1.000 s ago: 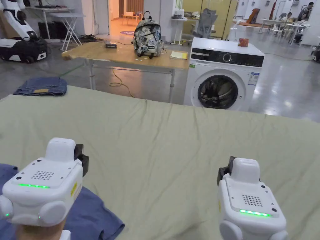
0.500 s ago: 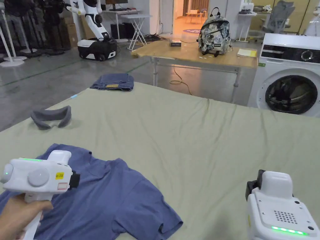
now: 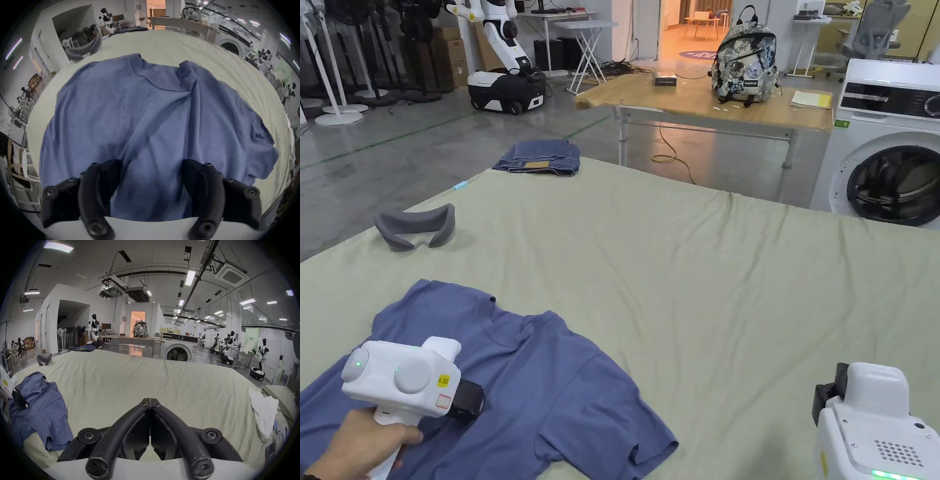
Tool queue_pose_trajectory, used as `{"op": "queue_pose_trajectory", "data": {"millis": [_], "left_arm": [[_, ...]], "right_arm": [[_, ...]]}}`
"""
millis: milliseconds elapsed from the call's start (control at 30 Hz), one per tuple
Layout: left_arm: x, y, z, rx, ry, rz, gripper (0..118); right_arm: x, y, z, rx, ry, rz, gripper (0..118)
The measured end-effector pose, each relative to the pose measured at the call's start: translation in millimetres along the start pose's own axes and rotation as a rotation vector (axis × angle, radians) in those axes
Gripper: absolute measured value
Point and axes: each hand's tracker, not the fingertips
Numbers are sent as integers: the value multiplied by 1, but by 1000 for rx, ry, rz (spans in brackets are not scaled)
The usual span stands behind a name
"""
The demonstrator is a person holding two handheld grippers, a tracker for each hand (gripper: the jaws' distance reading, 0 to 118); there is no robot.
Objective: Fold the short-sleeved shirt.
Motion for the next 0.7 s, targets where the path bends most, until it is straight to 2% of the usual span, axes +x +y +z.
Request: {"op": "queue_pose_trajectory", "data": {"millis": [33, 67, 100, 133, 167, 300, 533, 700], "left_arm": [[0, -3, -2, 29, -8, -12, 57], [3, -4, 0, 55, -18, -34, 29], [6, -5, 1, 77, 26, -62, 9], [8, -6, -1, 80, 64, -81, 1], [19, -13, 8, 70, 45, -65, 0], [-1, -15, 7, 113, -33, 62, 0], [6, 4, 54, 283, -85, 74, 0], [34, 34, 118, 450, -138, 38, 0]], "right_arm": [[2, -1, 1, -2, -1, -1, 0], [2, -1, 2, -4, -6, 0, 0], [1, -2, 3, -7, -15, 5, 0], [3, -3, 4, -8, -11, 5, 0], [5, -4, 4, -8, -8, 1, 0], [6, -6, 6, -19, -9, 9, 0], [14, -3, 12, -13, -31, -2, 0], [27, 6, 19, 8, -56, -29, 0]]}}
